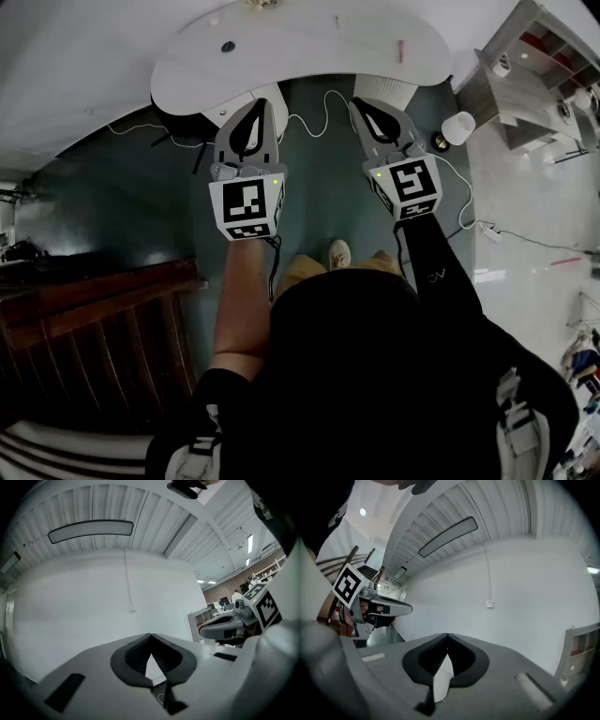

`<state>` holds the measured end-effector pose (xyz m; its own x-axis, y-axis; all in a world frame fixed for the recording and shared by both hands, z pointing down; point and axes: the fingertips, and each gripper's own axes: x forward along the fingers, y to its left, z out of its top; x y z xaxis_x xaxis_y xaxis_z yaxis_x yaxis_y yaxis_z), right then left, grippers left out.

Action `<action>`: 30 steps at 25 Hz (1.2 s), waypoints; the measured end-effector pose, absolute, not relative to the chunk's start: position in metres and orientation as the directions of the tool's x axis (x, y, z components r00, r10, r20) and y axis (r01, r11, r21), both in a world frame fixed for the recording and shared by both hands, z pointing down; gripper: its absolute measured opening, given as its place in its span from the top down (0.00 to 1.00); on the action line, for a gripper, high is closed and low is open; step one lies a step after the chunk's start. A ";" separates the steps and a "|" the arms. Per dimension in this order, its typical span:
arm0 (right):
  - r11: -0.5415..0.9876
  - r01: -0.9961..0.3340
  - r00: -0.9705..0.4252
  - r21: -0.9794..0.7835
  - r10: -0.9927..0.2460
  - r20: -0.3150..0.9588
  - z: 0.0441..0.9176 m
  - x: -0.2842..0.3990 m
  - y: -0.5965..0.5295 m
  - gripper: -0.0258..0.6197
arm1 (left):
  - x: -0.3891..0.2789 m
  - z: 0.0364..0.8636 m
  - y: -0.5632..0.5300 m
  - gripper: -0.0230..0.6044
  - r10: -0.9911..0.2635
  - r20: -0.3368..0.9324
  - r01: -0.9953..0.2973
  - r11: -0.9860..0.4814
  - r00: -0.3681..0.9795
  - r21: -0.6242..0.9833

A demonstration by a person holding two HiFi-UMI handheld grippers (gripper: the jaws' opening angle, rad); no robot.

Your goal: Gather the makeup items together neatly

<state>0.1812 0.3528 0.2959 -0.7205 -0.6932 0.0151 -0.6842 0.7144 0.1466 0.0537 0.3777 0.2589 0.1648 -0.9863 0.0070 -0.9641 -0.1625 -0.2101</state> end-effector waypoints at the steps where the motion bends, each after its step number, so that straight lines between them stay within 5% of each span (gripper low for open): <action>1: 0.715 -0.684 -0.721 0.148 -0.693 0.015 0.295 0.181 0.351 0.95 | 0.053 0.258 0.376 0.95 -0.987 0.009 -0.964 -0.162 0.163 -0.210; 30: 0.757 -0.642 -0.765 0.120 -0.643 -0.038 0.293 0.138 0.339 0.95 | -0.004 0.264 0.371 0.95 -0.996 0.022 -0.974 -0.092 0.089 -0.209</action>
<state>0.1379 0.3388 0.2927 -0.7649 -0.6431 -0.0378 -0.6423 0.7570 0.1201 -0.0038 0.3707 0.2642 0.0894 -0.9958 0.0219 -0.9736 -0.0920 -0.2087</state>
